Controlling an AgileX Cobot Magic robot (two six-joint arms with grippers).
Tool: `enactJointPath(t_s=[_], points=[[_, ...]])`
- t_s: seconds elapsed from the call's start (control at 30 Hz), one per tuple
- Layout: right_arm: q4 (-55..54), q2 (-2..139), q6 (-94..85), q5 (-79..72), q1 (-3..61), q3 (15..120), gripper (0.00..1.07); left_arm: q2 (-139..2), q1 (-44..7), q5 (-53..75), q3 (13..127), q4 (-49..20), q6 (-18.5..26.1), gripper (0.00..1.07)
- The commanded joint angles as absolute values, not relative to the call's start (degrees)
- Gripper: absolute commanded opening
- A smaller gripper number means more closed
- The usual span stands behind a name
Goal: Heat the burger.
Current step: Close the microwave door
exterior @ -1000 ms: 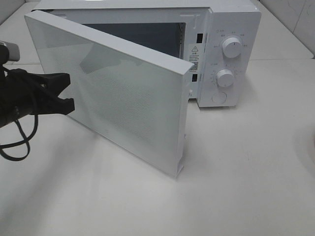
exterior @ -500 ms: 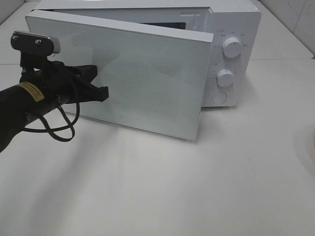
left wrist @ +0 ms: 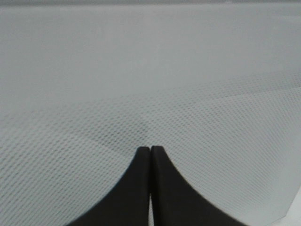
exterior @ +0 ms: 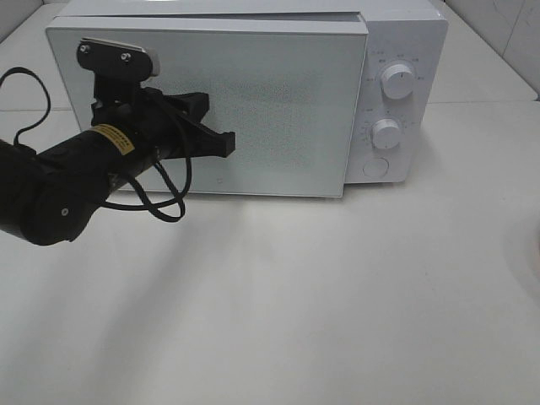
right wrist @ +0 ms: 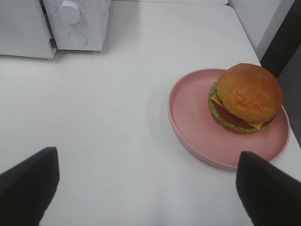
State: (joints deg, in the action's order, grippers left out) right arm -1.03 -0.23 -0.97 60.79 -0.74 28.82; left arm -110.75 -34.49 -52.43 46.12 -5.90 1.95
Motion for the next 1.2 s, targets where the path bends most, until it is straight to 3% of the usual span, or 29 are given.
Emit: enactJointPath(t_s=[0.03,0.3,1.2], points=[[-0.46,-1.49,-0.34,60.45,-0.63,28.71,0.99,-112.59,-35.52,-52.31,49.05,-8.25,3.61,0.00],[-0.46,-1.49,-0.34,60.45,-0.63,28.71,0.99,-114.76,-35.52,-51.62,53.00,-14.61,3.21,0.00],[-0.46,-1.49,-0.34,60.45,-0.63,28.71,0.99,-118.72,-35.52,-44.98,64.63,-16.27,5.73,0.00]])
